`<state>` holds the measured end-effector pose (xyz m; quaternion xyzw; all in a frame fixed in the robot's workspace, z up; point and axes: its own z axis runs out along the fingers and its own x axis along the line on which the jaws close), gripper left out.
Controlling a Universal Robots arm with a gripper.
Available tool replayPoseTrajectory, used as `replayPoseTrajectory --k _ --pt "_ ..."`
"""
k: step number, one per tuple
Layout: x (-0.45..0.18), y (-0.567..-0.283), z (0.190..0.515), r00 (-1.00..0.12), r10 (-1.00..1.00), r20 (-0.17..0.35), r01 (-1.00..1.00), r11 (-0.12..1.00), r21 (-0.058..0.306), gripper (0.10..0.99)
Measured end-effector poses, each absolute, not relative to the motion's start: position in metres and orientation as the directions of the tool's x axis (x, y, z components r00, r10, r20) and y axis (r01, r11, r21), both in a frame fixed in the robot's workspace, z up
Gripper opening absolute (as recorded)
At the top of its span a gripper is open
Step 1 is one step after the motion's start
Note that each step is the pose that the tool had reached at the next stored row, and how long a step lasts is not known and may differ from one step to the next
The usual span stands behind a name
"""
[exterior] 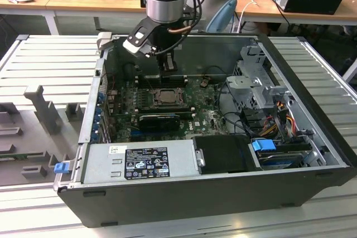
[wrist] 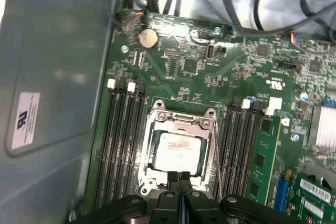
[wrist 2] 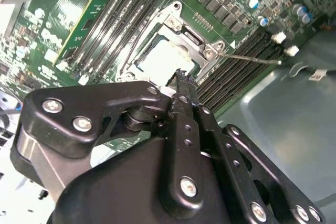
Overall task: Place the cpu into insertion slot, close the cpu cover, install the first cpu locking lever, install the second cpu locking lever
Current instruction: 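Install the first cpu locking lever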
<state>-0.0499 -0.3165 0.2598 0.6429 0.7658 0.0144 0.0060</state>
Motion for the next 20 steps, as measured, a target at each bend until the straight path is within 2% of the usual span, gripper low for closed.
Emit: replayPoseTrajectory --k 12,20 --pt "-0.0503 -0.3165 0.2594 -0.306 0.952 0.009 0.952 0.306 0.03 0.106" --pt "-0.0503 -0.3165 0.2594 -0.435 0.9 0.009 0.9 0.434 0.03 0.106"
